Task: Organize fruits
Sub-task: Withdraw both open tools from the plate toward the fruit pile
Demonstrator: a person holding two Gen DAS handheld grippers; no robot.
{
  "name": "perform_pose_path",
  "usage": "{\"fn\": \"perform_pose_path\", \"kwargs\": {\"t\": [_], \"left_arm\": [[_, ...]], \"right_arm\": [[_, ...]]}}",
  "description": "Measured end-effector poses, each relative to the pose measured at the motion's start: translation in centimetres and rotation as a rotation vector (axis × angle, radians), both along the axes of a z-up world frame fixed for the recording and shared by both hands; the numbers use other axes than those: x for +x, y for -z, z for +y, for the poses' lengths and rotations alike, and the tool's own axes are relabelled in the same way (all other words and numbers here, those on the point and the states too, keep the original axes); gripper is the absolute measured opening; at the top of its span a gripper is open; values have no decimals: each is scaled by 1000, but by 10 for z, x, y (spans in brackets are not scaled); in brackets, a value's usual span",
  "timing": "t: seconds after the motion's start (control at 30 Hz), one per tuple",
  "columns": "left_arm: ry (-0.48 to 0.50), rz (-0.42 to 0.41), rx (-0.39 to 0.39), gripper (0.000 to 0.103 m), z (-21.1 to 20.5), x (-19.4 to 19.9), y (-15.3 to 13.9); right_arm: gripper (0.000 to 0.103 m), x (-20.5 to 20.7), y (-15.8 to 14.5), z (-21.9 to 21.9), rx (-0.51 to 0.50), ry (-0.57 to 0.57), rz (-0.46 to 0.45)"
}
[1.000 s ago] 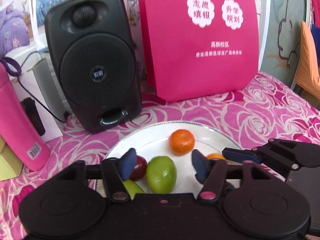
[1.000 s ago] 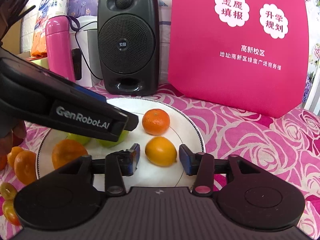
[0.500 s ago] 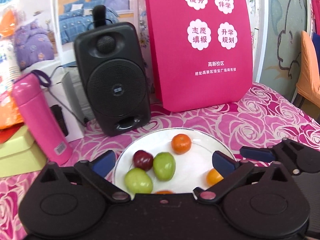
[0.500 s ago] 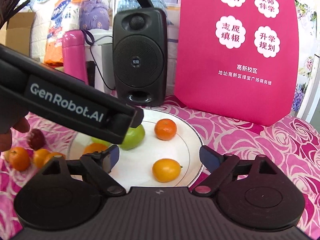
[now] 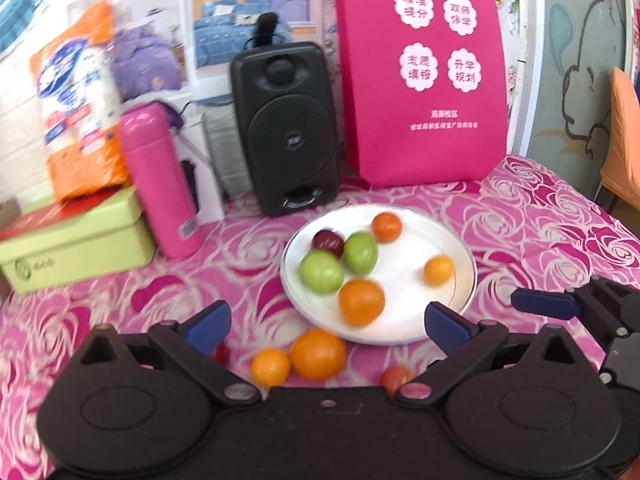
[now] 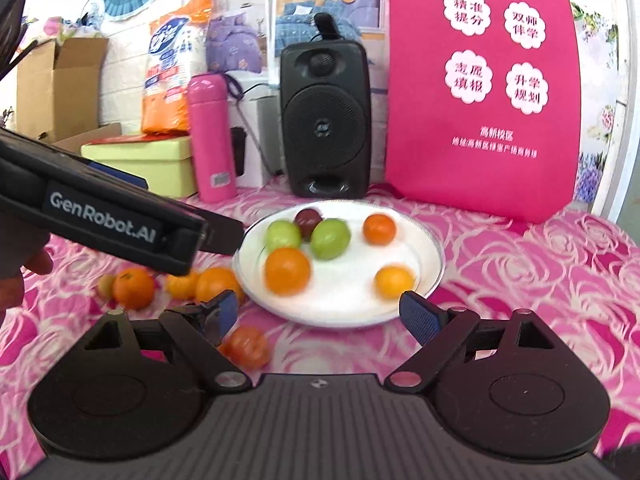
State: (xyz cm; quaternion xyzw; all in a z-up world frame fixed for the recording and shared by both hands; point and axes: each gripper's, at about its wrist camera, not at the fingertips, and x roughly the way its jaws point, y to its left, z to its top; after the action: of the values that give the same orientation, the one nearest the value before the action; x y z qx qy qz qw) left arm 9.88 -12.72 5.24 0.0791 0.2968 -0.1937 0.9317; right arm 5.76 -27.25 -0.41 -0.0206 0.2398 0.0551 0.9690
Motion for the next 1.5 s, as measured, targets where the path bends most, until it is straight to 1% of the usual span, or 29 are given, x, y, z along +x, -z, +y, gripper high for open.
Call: {"fn": "perform_pose_path", "kwargs": {"t": [0.33, 0.43, 0.7, 0.97, 1.27, 1.43, 1.5], "left_arm": [[-91, 44, -17, 103, 35, -25, 18], [-107, 48, -4, 103, 41, -30, 24], [-139, 49, 0, 103, 58, -44, 32], [-171, 79, -5, 103, 75, -45, 43], [-173, 90, -2, 103, 75, -39, 47], [-177, 98, 5, 103, 76, -35, 50], [-181, 101, 7, 103, 77, -33, 51]], "right_arm": [[103, -25, 19, 22, 38, 4, 59], [103, -29, 22, 27, 41, -1, 70], [103, -38, 29, 38, 50, -22, 92], [103, -35, 35, 45, 59, -41, 127], [103, -21, 35, 49, 48, -65, 142], [95, -11, 38, 56, 47, -71, 147], [88, -7, 39, 57, 54, -70, 149]]}}
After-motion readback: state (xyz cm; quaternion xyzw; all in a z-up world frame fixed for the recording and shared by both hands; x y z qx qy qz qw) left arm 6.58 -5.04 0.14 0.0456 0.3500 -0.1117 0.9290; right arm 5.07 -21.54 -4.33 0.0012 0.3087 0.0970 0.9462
